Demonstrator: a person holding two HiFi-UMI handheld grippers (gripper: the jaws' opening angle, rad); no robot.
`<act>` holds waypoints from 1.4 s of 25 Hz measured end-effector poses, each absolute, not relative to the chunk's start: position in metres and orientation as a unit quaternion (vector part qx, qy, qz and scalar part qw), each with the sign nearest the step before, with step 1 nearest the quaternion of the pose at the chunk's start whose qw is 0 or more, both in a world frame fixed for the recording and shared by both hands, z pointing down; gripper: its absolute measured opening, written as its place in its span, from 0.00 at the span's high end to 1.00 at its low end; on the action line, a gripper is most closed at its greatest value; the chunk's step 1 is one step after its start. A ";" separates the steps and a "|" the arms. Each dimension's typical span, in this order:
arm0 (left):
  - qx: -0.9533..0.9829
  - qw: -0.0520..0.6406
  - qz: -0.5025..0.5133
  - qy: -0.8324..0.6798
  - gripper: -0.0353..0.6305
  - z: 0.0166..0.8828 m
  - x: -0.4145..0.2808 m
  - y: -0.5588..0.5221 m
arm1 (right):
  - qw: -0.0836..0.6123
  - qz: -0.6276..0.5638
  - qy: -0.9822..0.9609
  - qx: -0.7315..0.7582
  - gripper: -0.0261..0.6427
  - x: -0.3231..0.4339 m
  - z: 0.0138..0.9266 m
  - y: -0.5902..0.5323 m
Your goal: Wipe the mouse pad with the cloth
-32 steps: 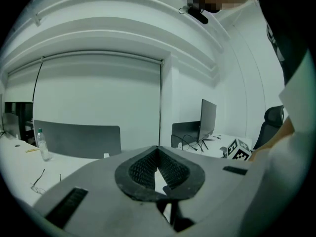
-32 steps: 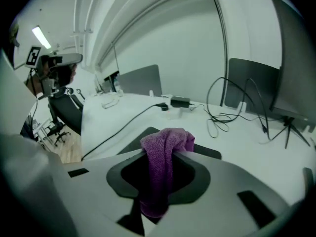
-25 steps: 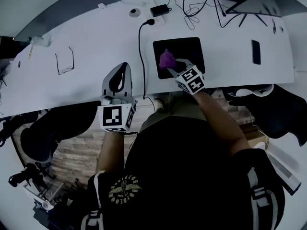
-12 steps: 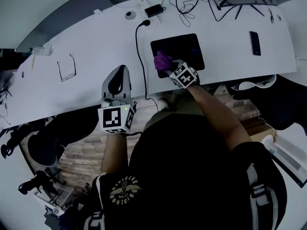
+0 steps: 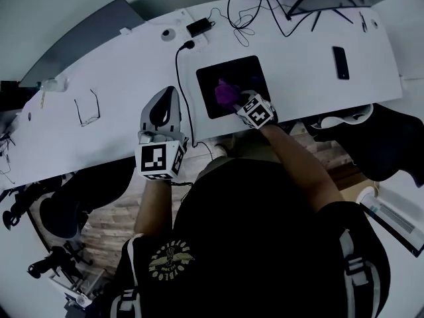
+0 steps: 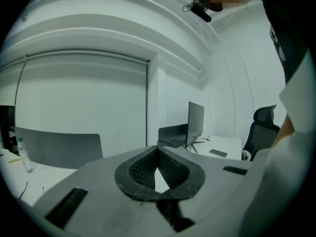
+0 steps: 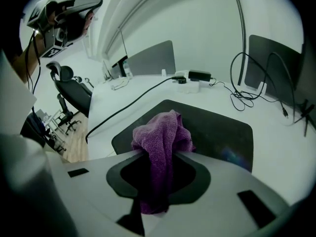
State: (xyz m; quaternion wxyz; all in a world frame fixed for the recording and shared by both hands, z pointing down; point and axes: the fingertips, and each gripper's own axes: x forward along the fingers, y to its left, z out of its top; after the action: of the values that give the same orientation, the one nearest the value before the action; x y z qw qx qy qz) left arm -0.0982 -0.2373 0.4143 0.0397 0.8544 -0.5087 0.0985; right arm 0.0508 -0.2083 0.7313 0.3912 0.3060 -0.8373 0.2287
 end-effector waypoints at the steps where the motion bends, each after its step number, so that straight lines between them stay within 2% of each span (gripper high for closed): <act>1: 0.855 0.039 0.097 -0.509 0.94 0.413 -0.096 -0.240 | 0.391 0.230 -0.836 0.310 0.83 0.058 0.732 -0.209; 17: 0.845 0.058 0.107 -0.521 0.94 0.419 -0.089 -0.255 | 0.409 0.241 -0.790 0.387 0.83 0.178 0.735 -0.206; 25: 0.841 0.036 0.098 -0.531 0.94 0.387 -0.098 -0.250 | 0.255 0.257 -0.822 0.440 0.83 0.182 0.651 -0.213; 31: 0.834 -0.005 0.087 -0.545 0.94 0.350 -0.107 -0.248 | 0.179 0.216 -0.849 0.448 0.83 0.174 0.573 -0.223; 35: 0.827 -0.002 0.069 -0.559 0.94 0.331 -0.119 -0.242 | 0.129 0.183 -0.863 0.453 0.83 0.169 0.518 -0.230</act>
State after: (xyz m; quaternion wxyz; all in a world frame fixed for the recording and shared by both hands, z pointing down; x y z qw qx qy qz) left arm -0.1194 -0.2424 0.3312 -0.0022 0.8265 -0.5586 0.0694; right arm 0.1686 -0.2297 0.5180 0.1293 0.4532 -0.8628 0.1829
